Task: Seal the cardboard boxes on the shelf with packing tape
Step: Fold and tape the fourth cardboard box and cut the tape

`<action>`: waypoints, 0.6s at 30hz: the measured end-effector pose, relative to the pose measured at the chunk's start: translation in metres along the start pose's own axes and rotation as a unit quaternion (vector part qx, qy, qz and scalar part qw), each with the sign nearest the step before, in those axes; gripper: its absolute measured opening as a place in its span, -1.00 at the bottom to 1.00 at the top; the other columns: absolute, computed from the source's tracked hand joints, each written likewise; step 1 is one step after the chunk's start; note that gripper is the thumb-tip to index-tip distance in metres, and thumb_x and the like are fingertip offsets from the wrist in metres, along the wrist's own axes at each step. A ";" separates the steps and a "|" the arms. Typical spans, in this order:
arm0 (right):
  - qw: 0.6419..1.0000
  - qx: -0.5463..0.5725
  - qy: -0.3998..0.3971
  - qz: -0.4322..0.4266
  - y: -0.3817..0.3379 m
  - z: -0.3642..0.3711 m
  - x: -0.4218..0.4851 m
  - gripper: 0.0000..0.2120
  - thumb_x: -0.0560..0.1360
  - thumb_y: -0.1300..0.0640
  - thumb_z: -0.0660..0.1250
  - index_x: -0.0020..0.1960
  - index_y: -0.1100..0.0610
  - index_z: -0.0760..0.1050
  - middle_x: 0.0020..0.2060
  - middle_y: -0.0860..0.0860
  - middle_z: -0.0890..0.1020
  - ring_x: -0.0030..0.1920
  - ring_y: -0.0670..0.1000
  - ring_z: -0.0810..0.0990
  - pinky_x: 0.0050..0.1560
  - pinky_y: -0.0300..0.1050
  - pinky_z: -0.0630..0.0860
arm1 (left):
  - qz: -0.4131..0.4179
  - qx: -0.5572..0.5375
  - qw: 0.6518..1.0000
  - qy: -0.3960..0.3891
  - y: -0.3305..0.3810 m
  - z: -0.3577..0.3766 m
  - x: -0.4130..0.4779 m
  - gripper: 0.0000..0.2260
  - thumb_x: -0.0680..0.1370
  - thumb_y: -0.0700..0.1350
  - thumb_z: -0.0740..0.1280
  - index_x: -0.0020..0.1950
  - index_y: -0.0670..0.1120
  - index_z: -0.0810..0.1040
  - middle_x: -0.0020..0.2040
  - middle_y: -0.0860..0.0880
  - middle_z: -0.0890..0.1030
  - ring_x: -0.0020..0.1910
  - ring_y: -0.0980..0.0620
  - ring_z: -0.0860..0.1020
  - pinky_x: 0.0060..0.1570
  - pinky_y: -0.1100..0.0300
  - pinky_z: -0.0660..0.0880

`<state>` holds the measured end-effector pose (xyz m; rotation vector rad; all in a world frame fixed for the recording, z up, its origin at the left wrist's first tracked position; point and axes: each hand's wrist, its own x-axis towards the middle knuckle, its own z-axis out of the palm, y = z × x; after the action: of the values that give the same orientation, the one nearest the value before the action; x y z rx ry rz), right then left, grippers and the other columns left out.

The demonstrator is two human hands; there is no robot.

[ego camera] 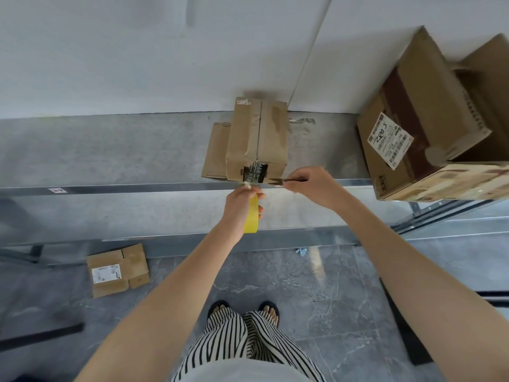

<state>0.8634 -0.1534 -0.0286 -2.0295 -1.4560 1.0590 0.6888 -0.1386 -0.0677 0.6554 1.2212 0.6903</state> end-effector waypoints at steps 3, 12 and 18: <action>1.000 -0.027 0.009 0.011 0.015 -0.021 0.005 -0.93 0.46 0.12 0.40 -0.13 0.12 0.62 -0.23 -0.02 0.63 -0.22 -0.04 0.54 -0.23 -0.21 0.42 | 0.002 -0.004 1.000 0.000 0.000 0.002 0.000 -0.77 0.59 -0.30 0.14 -0.19 -0.14 0.51 -0.16 -0.11 0.60 -0.50 -0.01 0.46 -0.40 0.21 0.42; 0.987 -0.068 0.148 0.016 0.037 -0.003 0.049 -0.90 0.52 0.15 0.31 -0.01 0.14 0.56 -0.16 0.06 0.59 -0.15 0.08 0.55 -0.19 -0.11 0.44 | 0.008 -0.016 1.000 0.015 -0.001 0.005 -0.001 -0.78 0.57 -0.31 0.15 -0.17 -0.13 0.52 -0.13 -0.11 0.61 -0.51 0.01 0.47 -0.39 0.23 0.43; 0.959 -0.181 0.215 0.023 0.037 0.011 0.059 -0.65 0.52 0.02 0.31 0.29 0.03 0.47 0.27 0.09 0.39 0.31 0.15 0.31 0.27 0.08 0.23 | 0.018 -0.015 0.999 0.025 -0.002 0.006 -0.002 -0.79 0.56 -0.31 0.17 -0.18 -0.13 0.53 -0.09 -0.15 0.60 -0.50 -0.01 0.48 -0.36 0.19 0.41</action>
<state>0.8864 -0.1128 -0.0817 -2.3618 -1.4425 0.3357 0.6941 -0.1419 -0.0670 0.6398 1.2461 0.7582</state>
